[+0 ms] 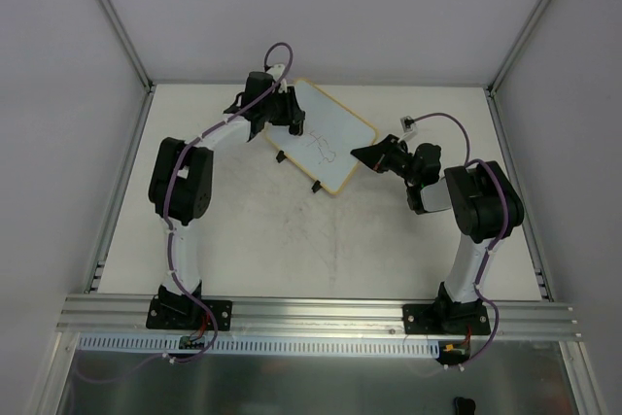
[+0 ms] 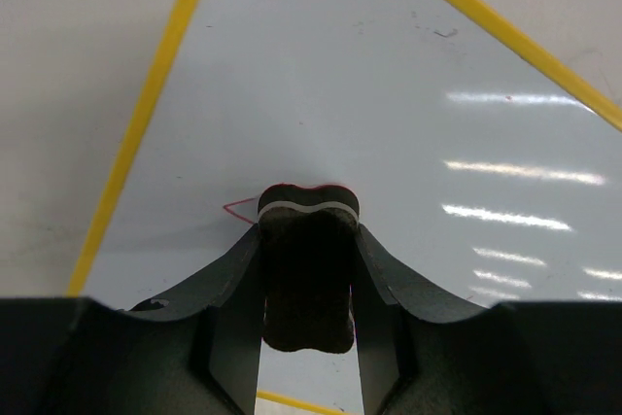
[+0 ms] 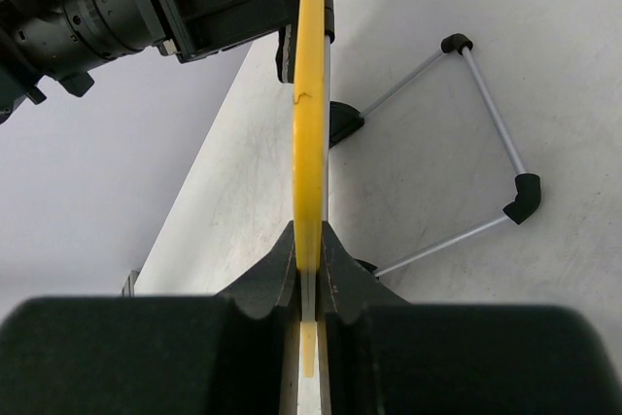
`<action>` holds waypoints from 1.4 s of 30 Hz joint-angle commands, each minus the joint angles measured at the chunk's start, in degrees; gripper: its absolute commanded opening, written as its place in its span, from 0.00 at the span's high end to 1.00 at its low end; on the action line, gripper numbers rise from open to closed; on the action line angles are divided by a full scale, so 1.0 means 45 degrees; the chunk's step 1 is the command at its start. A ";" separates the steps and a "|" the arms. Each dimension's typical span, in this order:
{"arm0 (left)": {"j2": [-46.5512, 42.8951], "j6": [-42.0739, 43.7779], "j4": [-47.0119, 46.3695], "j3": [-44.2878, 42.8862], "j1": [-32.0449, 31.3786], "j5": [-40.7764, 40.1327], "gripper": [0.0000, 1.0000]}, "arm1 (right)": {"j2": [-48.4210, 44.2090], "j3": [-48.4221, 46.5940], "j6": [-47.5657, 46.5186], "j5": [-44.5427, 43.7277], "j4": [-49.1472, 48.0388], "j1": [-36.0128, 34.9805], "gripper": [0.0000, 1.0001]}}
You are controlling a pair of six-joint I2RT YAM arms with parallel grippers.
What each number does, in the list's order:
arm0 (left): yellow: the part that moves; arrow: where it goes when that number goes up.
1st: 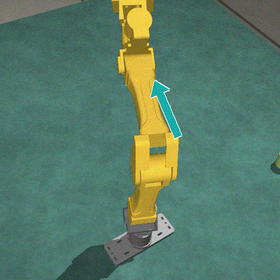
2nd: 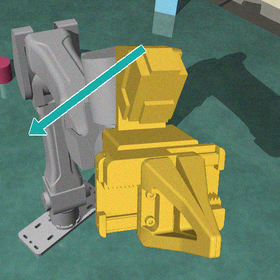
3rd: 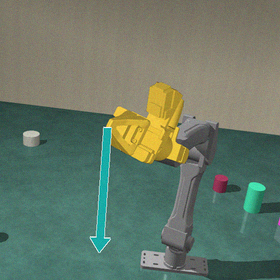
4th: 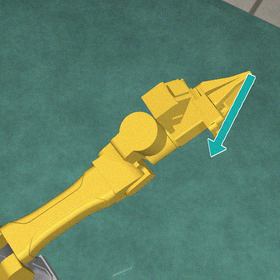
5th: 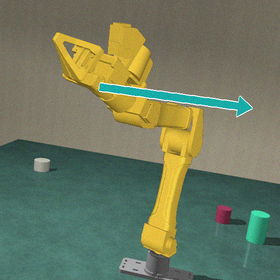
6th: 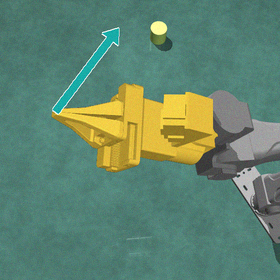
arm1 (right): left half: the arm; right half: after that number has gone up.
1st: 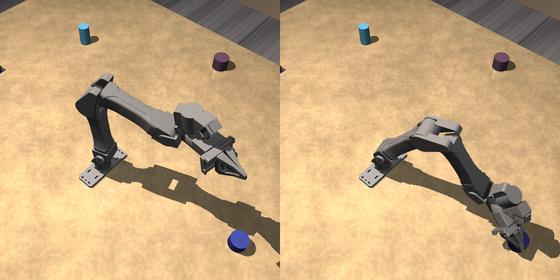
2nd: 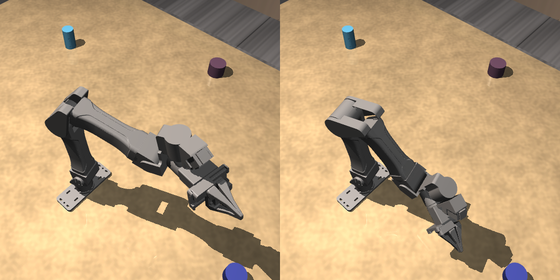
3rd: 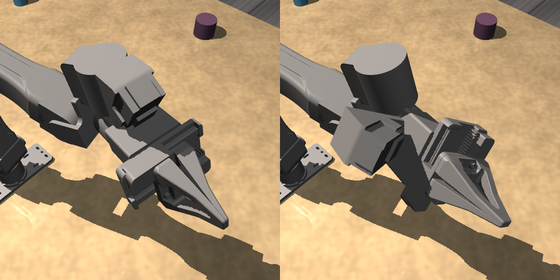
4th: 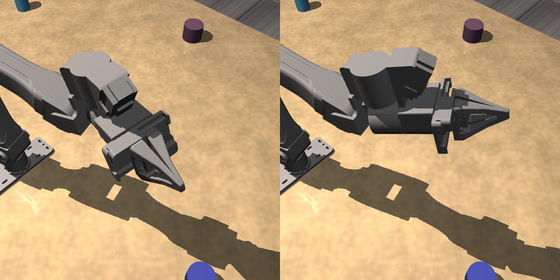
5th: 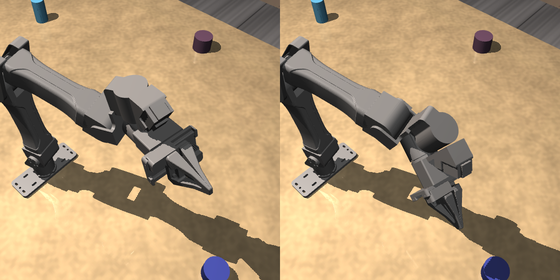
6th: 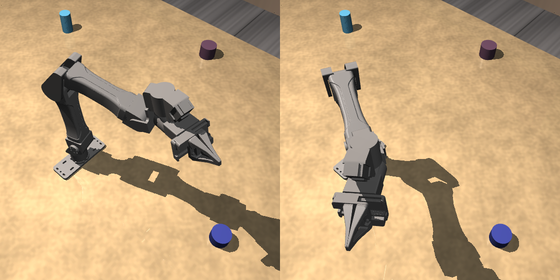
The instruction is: Erase the whiteboard
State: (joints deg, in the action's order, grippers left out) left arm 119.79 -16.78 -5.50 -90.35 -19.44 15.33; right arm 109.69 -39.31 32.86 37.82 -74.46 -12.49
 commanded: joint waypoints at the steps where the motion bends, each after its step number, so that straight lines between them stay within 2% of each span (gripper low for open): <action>1: 0.0627 -0.0529 0.0401 0.0037 0.0628 -0.1687 1.00 | -0.0098 -0.0230 -0.0564 0.0540 -0.2966 -0.0271 1.00; 12: 0.1291 -0.1037 0.0264 -0.0724 0.1156 -0.1337 1.00 | -0.0137 -0.0210 -0.0564 0.0579 -0.2966 -0.0271 1.00; 15: 0.1018 -0.1077 0.0206 -0.0315 0.1176 -0.1416 1.00 | -0.0156 -0.0229 -0.0565 0.0579 -0.2966 -0.0271 1.00; 19: 0.0628 -0.1505 -0.0183 0.0599 0.1098 -0.0655 1.00 | -0.0118 -0.0249 -0.0584 0.0560 -0.2966 -0.0290 1.00; 22: 0.0044 -0.1994 -0.1606 0.2042 0.0981 -0.0166 1.00 | -0.0098 -0.0288 -0.0603 0.0559 -0.2966 -0.0271 1.00; 27: -0.0467 -0.1976 -0.2293 0.2850 0.0319 -0.0067 1.00 | -0.0078 -0.0327 -0.0584 0.0579 -0.2966 -0.0310 1.00; 33: -0.0799 -0.1214 -0.2314 0.2890 -0.0951 -0.0887 1.00 | -0.0078 -0.0327 -0.0603 0.0599 -0.2966 -0.0310 1.00; 42: -0.0330 -0.1253 -0.1865 0.2421 -0.2105 -0.0030 1.00 | -0.0001 -0.0444 -0.0545 0.0677 -0.2966 -0.0310 1.00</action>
State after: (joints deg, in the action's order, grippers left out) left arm 116.99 -21.54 -17.12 -79.18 -21.87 5.78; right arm 109.69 -39.33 33.10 38.00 -74.83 -12.56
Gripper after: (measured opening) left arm 0.347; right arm 0.081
